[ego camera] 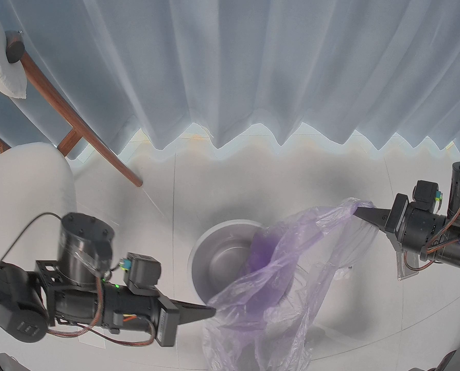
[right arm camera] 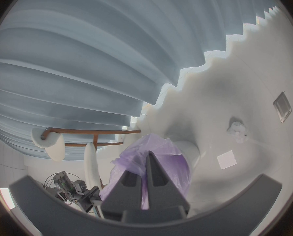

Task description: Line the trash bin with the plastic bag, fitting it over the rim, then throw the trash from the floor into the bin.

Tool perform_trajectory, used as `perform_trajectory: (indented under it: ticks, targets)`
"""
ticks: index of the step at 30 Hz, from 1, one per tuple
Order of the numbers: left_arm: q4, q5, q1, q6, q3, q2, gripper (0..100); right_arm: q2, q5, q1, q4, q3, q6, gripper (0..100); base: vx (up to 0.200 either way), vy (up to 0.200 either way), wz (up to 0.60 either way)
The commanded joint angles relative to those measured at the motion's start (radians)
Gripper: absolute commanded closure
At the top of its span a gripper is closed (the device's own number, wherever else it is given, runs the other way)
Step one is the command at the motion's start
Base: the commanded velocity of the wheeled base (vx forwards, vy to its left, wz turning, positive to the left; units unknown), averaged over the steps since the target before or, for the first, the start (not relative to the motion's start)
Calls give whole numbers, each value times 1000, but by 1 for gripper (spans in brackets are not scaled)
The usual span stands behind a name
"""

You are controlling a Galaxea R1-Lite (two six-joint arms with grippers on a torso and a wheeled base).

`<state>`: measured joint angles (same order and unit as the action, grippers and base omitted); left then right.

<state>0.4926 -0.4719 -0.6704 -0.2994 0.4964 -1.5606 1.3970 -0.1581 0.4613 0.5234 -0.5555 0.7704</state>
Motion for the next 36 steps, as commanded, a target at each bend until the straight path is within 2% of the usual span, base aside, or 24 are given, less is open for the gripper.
perform_trajectory:
  ticks: [1,6,10,12,14,17,21,26,31,35,36]
  targets:
    - [-85,53,124,85,57,169,100,36,-5,59,98,48,30,100,0,0,0]
    - [-89,72,170,85,76,197,100,39,-5,137,113,34,78,100,0,0,0]
    - [-106,78,181,82,82,217,100,54,-8,221,102,-27,202,100,0,0,0]
    - [-120,87,183,82,83,221,100,57,-9,232,96,-34,213,100,0,0,0]
    - [-209,105,209,83,114,246,100,123,-9,243,99,-35,210,100,0,0,0]
    - [-267,107,213,83,143,243,100,204,-9,223,112,-37,202,100,0,0,0]
    - [-273,105,203,83,143,229,100,270,-20,158,119,-47,147,100,0,0,0]
    - [-266,99,201,83,152,157,100,341,-104,71,175,-61,102,100,0,0,0]
    - [-244,98,180,83,159,73,100,382,-138,-3,234,-70,32,100,0,0,0]
    - [-216,101,180,83,160,16,100,410,-173,-36,239,-89,9,100,0,0,0]
    - [-172,105,180,83,160,-36,100,435,-182,-61,242,-106,-3,100,0,0,0]
